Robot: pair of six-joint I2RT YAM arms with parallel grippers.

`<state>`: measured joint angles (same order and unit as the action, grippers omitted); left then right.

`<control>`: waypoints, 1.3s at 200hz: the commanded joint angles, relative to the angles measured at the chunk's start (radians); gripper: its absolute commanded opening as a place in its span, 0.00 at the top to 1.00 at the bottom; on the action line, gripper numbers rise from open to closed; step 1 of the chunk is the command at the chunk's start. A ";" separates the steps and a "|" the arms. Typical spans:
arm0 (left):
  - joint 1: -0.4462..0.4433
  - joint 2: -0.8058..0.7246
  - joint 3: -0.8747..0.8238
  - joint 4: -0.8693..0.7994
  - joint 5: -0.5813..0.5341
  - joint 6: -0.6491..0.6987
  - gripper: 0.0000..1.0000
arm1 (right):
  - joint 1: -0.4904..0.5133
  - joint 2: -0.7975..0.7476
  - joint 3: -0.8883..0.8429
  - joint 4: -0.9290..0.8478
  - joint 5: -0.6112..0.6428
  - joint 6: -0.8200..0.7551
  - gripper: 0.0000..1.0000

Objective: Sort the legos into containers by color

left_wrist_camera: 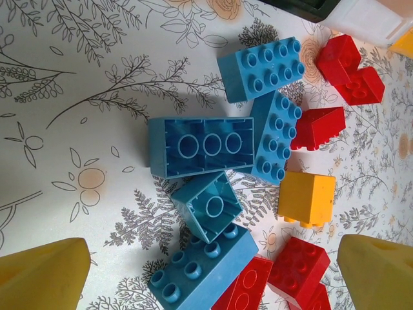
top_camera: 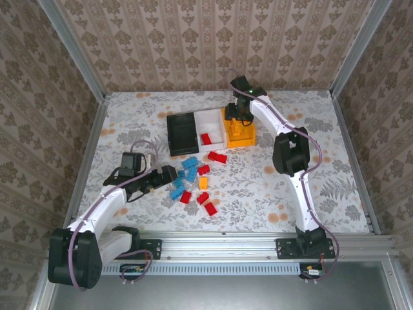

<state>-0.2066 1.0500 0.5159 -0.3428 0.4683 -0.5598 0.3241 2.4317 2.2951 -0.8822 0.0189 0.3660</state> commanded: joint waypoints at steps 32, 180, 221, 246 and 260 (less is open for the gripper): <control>0.006 -0.027 0.017 0.005 0.018 0.006 0.00 | -0.005 -0.145 -0.074 0.004 -0.018 0.027 0.33; -0.146 -0.033 0.088 -0.169 -0.179 0.038 0.00 | 0.075 -0.853 -1.109 0.287 -0.137 0.157 0.32; -0.214 0.024 0.129 -0.144 -0.187 0.025 0.06 | 0.167 -0.921 -1.317 0.372 -0.155 0.235 0.32; -0.342 0.142 0.230 -0.174 -0.215 0.046 0.09 | 0.178 -0.918 -1.360 0.391 -0.169 0.248 0.32; -0.406 0.201 0.284 -0.195 -0.245 0.054 0.12 | 0.176 -0.922 -1.368 0.390 -0.160 0.248 0.33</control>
<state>-0.5255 1.1793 0.7059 -0.4938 0.2760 -0.5362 0.5022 1.5417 0.9455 -0.5373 -0.1333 0.5808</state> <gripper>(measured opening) 0.900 0.678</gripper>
